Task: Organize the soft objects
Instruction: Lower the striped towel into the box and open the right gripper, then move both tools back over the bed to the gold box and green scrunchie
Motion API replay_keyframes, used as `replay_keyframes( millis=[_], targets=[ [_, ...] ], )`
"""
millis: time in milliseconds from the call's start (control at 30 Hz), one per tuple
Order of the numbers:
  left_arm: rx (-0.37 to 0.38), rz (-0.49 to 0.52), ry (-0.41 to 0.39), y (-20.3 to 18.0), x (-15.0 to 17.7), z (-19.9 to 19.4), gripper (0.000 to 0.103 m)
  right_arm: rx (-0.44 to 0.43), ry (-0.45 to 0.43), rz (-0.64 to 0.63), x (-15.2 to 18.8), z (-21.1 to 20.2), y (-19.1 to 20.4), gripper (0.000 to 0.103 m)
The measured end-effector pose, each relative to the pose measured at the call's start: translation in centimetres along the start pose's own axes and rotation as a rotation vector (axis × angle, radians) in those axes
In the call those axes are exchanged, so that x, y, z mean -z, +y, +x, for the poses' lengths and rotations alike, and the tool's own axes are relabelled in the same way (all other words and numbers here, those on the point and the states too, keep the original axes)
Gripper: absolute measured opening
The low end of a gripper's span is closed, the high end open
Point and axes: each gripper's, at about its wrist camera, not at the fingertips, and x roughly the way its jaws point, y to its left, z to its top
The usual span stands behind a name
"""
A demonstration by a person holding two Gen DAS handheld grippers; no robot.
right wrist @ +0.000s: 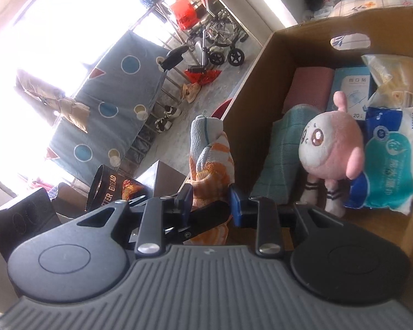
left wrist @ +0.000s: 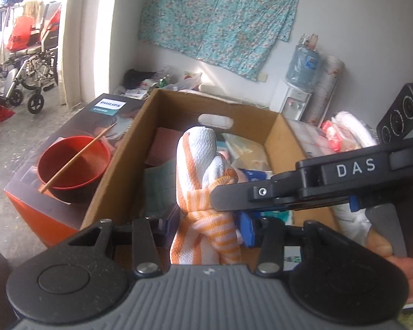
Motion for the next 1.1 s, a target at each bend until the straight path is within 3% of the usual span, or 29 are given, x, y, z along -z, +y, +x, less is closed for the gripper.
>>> replay_keyframes(
  millis=[133, 267, 500, 633, 867, 1000, 1100],
  targets=[
    [-0.105, 0.018, 0.053, 1.2, 0.1, 1.3, 0.058, -0.017, 0.082, 0.066, -0.6, 4.0, -1.7, 0.028],
    [-0.068, -0.001, 0.075, 2.0, 0.7, 1.3, 0.059, -0.006, 0.127, 0.120, -0.5, 5.3, -3.5, 0.028],
    [-0.029, -0.039, 0.048, 1.9, 0.8, 0.5, 0.062, -0.024, 0.068, 0.149, -0.1, 2.7, -4.4, 0.029],
    [0.022, -0.037, 0.007, 0.6, 0.7, -0.5, 0.069, -0.041, -0.001, 0.172, 0.8, -0.5, -5.2, 0.030],
    [0.130, 0.040, -0.027, -4.0, -0.2, -0.9, 0.078, -0.046, -0.193, 0.240, 3.9, -9.0, -7.5, 0.042],
    [0.179, 0.094, -0.035, -7.4, -0.6, -0.5, 0.084, 0.022, -0.344, 0.269, 7.1, -15.1, -9.3, 0.046],
    [0.222, 0.135, -0.017, -10.2, -0.8, 0.3, 0.087, 0.121, -0.465, 0.300, 10.2, -19.9, -11.2, 0.052]
  ],
)
